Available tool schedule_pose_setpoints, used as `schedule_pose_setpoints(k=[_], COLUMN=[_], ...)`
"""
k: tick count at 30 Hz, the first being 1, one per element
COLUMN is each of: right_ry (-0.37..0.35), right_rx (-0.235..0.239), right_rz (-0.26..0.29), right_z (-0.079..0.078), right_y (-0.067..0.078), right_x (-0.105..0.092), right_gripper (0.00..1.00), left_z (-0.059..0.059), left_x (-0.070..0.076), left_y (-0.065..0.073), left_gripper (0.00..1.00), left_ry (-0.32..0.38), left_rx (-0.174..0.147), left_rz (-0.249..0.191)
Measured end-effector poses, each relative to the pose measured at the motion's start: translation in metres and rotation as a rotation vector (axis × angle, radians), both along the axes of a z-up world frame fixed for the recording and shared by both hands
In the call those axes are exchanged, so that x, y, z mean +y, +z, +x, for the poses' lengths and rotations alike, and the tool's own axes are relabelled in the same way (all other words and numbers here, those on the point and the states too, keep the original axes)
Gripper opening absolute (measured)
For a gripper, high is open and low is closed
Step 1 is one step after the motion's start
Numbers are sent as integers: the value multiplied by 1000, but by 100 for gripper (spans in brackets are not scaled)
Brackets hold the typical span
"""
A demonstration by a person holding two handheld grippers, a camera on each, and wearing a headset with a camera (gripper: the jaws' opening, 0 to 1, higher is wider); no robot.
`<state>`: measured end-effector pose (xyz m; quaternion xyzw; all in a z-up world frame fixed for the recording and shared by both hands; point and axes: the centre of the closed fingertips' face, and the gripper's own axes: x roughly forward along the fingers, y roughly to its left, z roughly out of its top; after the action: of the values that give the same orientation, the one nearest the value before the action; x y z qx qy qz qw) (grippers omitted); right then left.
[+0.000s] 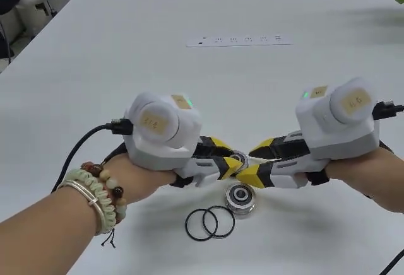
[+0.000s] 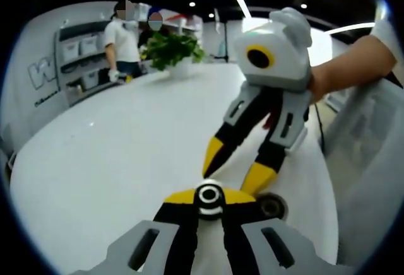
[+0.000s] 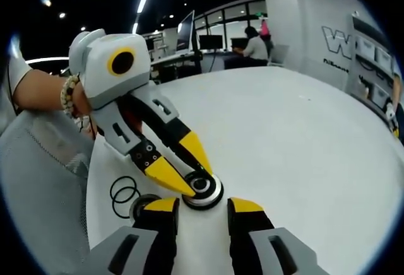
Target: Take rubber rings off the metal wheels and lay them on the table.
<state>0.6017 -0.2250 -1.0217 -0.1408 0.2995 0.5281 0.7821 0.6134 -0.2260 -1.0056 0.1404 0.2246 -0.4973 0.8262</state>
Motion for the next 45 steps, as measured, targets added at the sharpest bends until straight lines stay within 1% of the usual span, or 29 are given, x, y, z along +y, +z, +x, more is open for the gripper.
schedule_pose_setpoints(k=[3, 4, 5, 6, 8, 14, 15, 16, 17, 18, 20, 21, 22, 26, 29, 31, 32, 33, 35, 37, 38, 41, 45], right_ry=[7, 12, 5, 17, 13, 38, 38, 43, 44, 35, 24, 24, 27, 27, 13, 4, 0, -17, -95, -136, -163, -223, -329], right_rx=[1, 11, -6, -4, 0, -24, -23, -32, -34, -31, -25, -23, -32, -51, -46, -55, -49, -32, 60, 105, 139, 214, 367], right_rz=[-3, -5, -9, -7, -6, -26, -28, -47, -52, -53, -46, -46, -52, -72, -90, -102, -101, -96, -46, -13, 7, 63, 205], right_z=[-1, -2, 1, 0, 0, -2, -2, -1, -1, 0, 2, 1, 0, 3, 5, 7, 7, 8, 9, 9, 9, 12, 13], right_y=[-1, -2, -1, -1, -1, -1, -2, -3, -4, -5, -5, -5, -5, -5, -6, -6, -6, -6, -7, -7, -6, -5, -1], right_x=[0, 0, -1, 0, 0, 0, -1, -4, -5, -6, -7, -7, -7, -8, -9, -10, -10, -10, -11, -12, -13, -14, -15], right_gripper=[26, 23, 21, 20, 20, 18, 16, 14, 12, 9, 5, 5, 5, 3, 1, 0, 0, 0, 0, 0, 0, 0, 0], left_z=[0, 0, 0, 0, 1, 1, 1, 2, 2, 2, 2, 2, 2, 2, 2, 2, 1, 1, 1, 1, 1, 1, 0], left_x=[0, 0, -1, -1, -1, -1, -1, -1, -1, -1, -1, -1, -1, -1, -1, -1, -1, -1, -1, -1, -1, 0, 0], left_y=[0, 0, 0, 0, 0, 0, 0, 0, 0, -1, -1, -1, -1, -1, -1, -1, -1, -2, -2, -2, -2, -2, -2], left_gripper=[15, 15, 15, 15, 15, 15, 15, 15, 15, 15, 15, 15, 15, 15, 15, 15, 15, 15, 15, 15, 15, 14, 14], left_ry=[2, 2, 1, 2, 2, 5, 5, 6, 6, 7, 8, 8, 9, 11, 12, 11, 10, 9, 9, 9, 8, 6, 2], left_rx=[0, 0, 0, 0, -1, -2, -2, -2, -2, -2, -1, -1, -1, 0, 1, 1, 1, 1, 1, 1, 0, -1, -3], left_rz=[-3, -4, -5, -5, -6, -9, -9, -10, -10, -11, -11, -11, -11, -13, -13, -12, -12, -12, -11, -11, -10, -9, -10])
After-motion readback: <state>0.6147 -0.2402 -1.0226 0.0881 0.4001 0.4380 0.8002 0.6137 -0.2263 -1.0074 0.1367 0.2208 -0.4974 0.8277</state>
